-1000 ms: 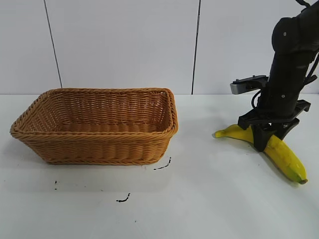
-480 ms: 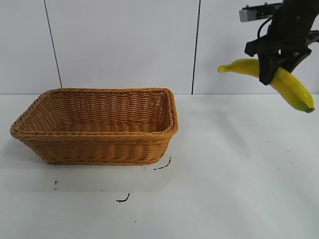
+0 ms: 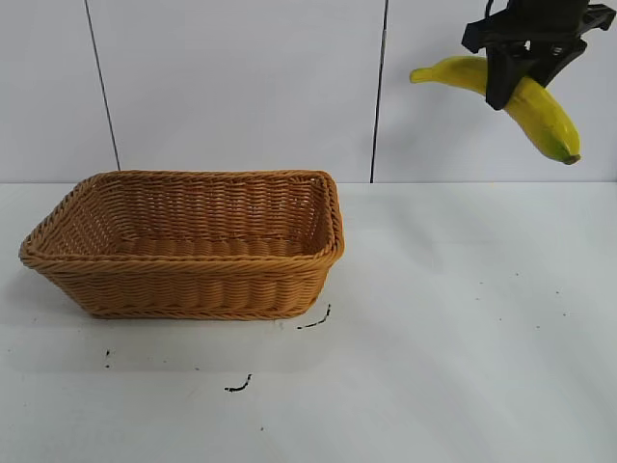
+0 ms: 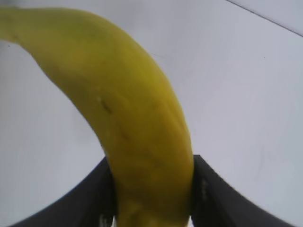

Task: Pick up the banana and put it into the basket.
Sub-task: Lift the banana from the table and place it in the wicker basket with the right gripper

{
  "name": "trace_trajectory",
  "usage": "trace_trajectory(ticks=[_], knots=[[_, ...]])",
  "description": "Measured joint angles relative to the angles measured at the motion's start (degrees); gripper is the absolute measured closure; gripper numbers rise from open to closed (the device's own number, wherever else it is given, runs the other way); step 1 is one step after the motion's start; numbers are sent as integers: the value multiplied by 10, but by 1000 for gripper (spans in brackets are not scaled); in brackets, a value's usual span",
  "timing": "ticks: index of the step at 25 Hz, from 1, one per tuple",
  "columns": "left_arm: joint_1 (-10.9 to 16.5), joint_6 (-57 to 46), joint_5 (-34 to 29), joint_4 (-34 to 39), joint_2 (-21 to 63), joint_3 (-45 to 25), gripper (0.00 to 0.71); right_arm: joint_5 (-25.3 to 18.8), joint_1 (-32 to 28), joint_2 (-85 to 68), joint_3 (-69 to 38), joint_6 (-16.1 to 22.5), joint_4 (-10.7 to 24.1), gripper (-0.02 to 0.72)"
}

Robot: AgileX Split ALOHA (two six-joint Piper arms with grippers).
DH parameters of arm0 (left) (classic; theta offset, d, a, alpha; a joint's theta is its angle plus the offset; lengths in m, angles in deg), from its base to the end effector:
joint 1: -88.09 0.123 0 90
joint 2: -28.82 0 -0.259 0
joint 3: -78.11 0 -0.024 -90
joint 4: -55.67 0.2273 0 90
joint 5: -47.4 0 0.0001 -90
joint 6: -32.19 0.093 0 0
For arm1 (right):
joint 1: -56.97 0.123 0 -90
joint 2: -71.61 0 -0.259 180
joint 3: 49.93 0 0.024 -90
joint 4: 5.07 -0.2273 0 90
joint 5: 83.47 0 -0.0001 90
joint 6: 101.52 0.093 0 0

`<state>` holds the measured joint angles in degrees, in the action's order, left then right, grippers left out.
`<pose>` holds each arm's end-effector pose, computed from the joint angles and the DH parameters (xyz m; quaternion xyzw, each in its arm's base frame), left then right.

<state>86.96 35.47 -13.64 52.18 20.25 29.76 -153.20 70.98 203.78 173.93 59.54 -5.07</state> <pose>0.0032 -0.0050 0.2622 0.0341 0.8559 -0.0208 0.5156 0.4221 0.1053 0.2594 -0.2784 0.9414 -0.0082 0.1903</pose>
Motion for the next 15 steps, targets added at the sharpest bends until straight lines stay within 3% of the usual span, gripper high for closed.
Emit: trace_trajectory(ticks=[7, 11, 15], knots=[[0, 0, 0, 0, 0, 0, 15, 23, 105, 6, 0, -22, 4, 386], [0, 0, 0, 0, 0, 0, 15, 36, 152, 6, 0, -58, 6, 386], [0, 0, 0, 0, 0, 0, 15, 88, 205, 11, 0, -97, 44, 386]])
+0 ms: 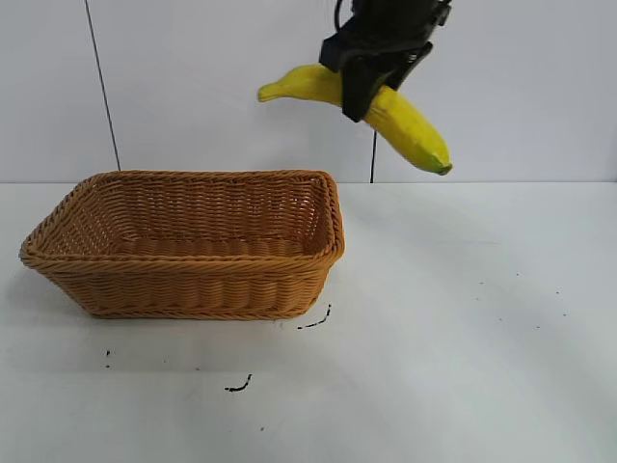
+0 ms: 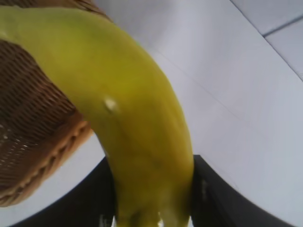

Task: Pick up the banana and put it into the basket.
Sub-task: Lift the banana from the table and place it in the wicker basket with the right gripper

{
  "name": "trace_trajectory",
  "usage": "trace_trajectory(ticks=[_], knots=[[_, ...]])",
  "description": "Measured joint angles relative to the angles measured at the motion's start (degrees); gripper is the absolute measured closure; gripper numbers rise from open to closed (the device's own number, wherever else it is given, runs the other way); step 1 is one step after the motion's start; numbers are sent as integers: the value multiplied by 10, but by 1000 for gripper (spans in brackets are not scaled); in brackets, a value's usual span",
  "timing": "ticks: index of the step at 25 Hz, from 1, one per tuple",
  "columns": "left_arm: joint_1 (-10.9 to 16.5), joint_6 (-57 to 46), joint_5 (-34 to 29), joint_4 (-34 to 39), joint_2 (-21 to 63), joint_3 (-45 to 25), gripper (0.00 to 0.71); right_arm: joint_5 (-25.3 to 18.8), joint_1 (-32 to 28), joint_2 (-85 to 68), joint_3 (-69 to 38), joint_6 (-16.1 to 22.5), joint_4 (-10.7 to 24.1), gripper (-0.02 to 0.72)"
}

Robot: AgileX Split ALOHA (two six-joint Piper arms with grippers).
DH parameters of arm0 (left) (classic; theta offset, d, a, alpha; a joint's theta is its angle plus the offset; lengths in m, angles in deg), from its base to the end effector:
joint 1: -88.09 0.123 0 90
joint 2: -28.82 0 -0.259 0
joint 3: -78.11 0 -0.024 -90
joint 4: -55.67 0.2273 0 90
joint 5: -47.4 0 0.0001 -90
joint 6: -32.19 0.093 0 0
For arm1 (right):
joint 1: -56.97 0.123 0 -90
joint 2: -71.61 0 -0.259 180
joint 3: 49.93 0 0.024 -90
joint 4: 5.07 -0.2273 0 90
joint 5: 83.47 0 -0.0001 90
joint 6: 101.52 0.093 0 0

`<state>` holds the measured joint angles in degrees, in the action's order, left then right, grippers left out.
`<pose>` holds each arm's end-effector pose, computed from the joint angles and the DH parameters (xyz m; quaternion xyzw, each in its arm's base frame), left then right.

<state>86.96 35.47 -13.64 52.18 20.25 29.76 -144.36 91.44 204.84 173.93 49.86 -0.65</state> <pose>0.0032 -0.0050 0.2622 0.0341 0.8559 -0.0208 0.5156 0.3749 0.2498 0.2576 -0.5134 0.8181 -0.0242 0.2580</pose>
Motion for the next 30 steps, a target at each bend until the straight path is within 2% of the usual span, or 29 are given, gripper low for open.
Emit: trace_trajectory(ticks=[4, 12, 20, 27, 29, 30], knots=[[0, 0, 0, 0, 0, 0, 15, 62, 42, 12, 0, -21, 37, 386], [0, 0, 0, 0, 0, 0, 15, 150, 65, 75, 0, -24, 39, 386], [0, 0, 0, 0, 0, 0, 15, 194, 60, 145, 0, -22, 44, 386], [0, 0, 0, 0, 0, 0, 15, 199, 60, 149, 0, -22, 25, 386], [0, 0, 0, 0, 0, 0, 15, 198, 60, 149, 0, -22, 23, 337], [0, 0, 0, 0, 0, 0, 15, 198, 60, 149, 0, -22, 22, 266]])
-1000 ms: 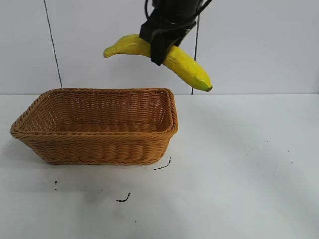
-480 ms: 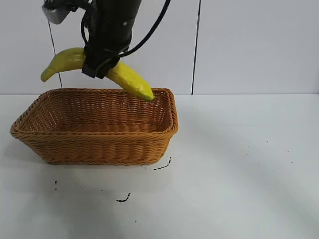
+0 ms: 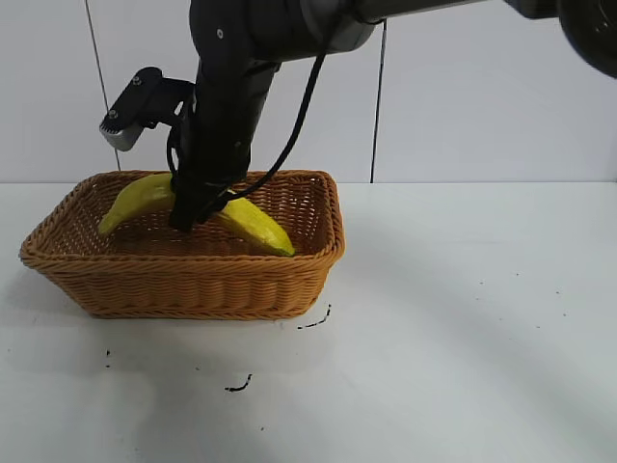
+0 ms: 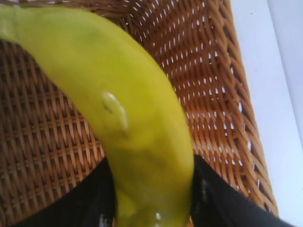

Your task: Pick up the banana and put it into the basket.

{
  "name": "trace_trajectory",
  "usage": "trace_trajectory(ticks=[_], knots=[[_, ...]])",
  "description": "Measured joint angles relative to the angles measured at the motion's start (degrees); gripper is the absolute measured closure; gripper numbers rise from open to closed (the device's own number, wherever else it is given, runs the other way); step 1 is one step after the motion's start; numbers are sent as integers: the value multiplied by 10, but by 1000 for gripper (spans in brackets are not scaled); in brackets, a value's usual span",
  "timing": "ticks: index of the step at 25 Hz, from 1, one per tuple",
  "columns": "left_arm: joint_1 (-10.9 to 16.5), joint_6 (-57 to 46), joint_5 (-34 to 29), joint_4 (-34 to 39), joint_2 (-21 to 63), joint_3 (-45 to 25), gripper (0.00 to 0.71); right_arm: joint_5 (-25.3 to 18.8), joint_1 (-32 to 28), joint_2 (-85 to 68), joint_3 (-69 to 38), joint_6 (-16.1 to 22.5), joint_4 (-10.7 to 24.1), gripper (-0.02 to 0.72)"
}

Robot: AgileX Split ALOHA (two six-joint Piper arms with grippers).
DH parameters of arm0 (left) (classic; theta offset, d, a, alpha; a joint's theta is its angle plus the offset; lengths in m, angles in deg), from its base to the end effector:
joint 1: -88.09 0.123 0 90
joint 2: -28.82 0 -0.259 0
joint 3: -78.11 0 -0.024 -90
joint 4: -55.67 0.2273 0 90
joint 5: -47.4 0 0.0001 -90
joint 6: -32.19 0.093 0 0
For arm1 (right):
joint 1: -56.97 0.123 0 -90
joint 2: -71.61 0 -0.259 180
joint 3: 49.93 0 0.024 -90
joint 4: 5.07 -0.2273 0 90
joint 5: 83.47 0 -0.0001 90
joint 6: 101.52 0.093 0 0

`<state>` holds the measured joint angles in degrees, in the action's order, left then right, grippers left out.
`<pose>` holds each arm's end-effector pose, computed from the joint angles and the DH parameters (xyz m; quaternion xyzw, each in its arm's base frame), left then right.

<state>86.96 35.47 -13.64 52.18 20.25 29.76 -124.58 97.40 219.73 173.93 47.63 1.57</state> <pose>0.0032 -0.0050 0.2622 0.0341 0.8559 -0.0208 0.5156 0.3844 0.3182 0.1509 -0.5800 0.7569 -0.0244 0.3002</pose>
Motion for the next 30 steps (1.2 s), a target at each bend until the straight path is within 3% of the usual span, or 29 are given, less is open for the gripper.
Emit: trace_trajectory(ticks=[1, 2, 4, 5, 15, 21, 24, 30], knots=[[0, 0, 0, 0, 0, 0, 15, 0, 0, 0, 0, 0, -1, 204], [0, 0, 0, 0, 0, 0, 15, 0, 0, 0, 0, 0, -1, 204], [0, 0, 0, 0, 0, 0, 15, -5, 0, -2, 0, 9, -1, 67], [0, 0, 0, 0, 0, 0, 15, -9, 0, -4, 0, 22, -1, 52], [0, 0, 0, 0, 0, 0, 15, -54, -1, -111, 2, 146, -14, 36], [0, 0, 0, 0, 0, 0, 15, -143, -43, -136, 19, 224, -82, 36], [0, 0, 0, 0, 0, 0, 15, -180, -79, -136, 29, 247, -109, 36], [0, 0, 0, 0, 0, 0, 15, -202, -132, -136, 35, 258, -114, 36]])
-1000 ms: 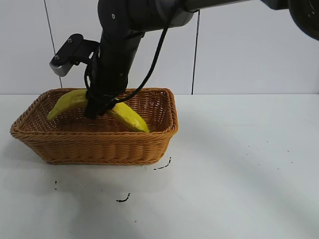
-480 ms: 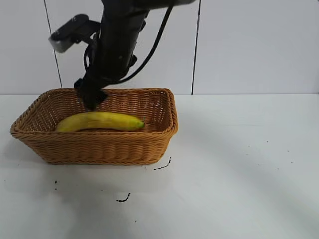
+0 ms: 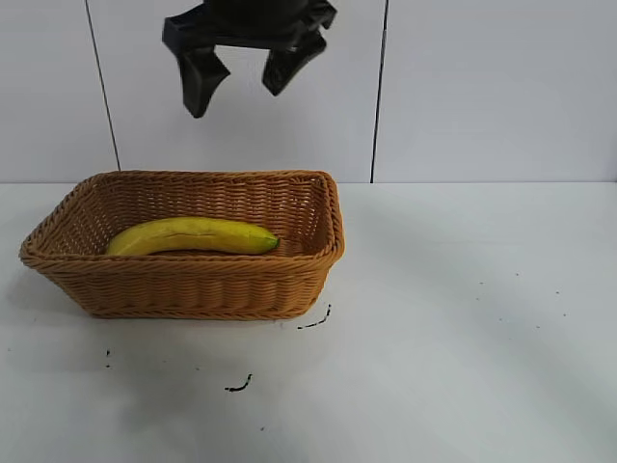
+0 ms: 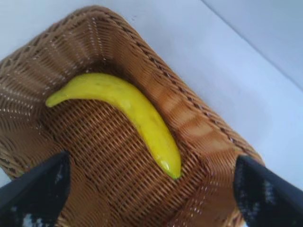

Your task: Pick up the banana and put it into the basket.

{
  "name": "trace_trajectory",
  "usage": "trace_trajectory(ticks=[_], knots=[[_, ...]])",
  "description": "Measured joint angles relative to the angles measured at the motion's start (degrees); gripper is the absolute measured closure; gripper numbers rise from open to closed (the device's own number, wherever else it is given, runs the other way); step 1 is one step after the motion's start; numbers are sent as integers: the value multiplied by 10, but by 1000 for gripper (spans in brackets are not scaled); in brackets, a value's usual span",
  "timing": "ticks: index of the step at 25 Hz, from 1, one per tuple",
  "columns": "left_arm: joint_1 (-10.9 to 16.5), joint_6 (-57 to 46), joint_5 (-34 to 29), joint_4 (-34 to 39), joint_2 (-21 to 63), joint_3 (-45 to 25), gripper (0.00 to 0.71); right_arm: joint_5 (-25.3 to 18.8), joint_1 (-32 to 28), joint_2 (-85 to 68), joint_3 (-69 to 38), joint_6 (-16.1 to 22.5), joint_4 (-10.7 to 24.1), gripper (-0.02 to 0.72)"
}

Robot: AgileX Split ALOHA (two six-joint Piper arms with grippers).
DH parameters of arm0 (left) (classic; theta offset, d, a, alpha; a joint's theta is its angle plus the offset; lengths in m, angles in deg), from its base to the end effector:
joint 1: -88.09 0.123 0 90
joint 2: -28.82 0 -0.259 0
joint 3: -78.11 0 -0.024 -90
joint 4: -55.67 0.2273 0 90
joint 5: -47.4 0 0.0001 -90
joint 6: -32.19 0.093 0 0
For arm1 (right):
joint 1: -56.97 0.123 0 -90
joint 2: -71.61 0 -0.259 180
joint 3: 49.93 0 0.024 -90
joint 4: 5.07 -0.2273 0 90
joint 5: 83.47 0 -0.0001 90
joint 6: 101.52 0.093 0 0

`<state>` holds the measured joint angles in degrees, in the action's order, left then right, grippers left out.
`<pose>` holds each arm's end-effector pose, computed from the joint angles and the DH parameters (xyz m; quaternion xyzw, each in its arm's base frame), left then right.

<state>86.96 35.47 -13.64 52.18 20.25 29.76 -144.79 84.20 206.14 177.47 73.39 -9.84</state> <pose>0.0032 -0.0050 0.2622 0.0341 0.8559 -0.0208 0.5156 0.4024 0.2147 0.2640 -0.2587 0.9261 0.0920 0.2588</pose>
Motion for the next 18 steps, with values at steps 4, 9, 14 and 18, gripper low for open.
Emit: trace_trajectory(ticks=[4, 9, 14, 18], knots=[[0, 0, 0, 0, 0, 0, 15, -2, -46, 0, 0, 0, 7, 36], [0, 0, 0, 0, 0, 0, 15, -13, -148, 0, 0, 0, 13, 36], [0, 0, 0, 0, 0, 0, 15, -29, -245, 0, 0, 1, 17, 36], [0, 0, 0, 0, 0, 0, 15, -45, -282, 0, 0, 1, 19, 36]])
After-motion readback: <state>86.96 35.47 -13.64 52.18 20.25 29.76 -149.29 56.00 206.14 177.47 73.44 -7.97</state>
